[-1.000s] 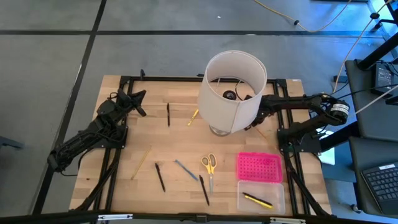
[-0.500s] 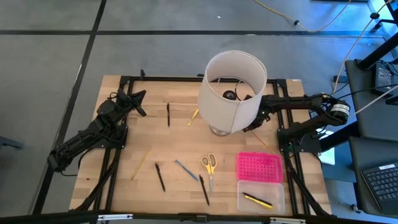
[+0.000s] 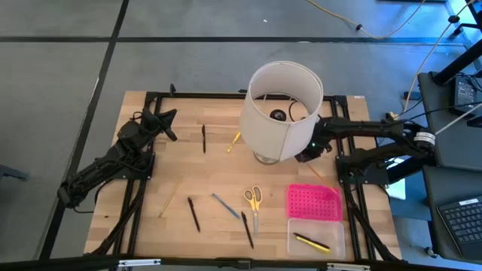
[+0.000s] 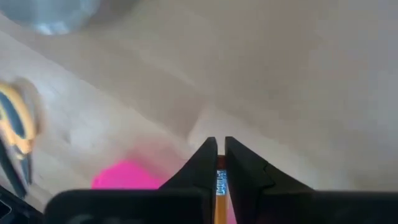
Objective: Pick & place school supplies into a supply box
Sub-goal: Put the yellow pencil into the supply box
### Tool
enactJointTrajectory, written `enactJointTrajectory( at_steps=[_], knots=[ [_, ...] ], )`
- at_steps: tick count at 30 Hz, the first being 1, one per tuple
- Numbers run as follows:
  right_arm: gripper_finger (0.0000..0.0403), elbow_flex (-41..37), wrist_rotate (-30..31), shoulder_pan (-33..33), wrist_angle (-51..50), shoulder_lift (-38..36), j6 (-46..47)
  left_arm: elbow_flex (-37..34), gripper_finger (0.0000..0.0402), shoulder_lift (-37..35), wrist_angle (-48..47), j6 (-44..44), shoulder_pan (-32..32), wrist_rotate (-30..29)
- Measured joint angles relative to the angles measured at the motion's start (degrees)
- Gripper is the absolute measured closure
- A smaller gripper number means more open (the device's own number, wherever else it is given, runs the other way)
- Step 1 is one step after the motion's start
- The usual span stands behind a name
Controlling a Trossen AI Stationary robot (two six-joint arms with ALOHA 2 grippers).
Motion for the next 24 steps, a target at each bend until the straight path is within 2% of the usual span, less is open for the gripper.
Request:
enactJointTrajectory(
  at_steps=[4, 24],
  knots=[
    [0.0370, 0.02, -2.55, 4.10, -1.10, -0.02, 3.42, 0.00, 0.0395, 0.00, 0.00, 0.00, -0.01, 0.00],
    [0.0370, 0.02, -4.00, 25.38, 4.75, 0.00, 21.25, -0.02, 0.0395, 0.00, -0.55, 0.00, -0.01, 0.00]
  ],
)
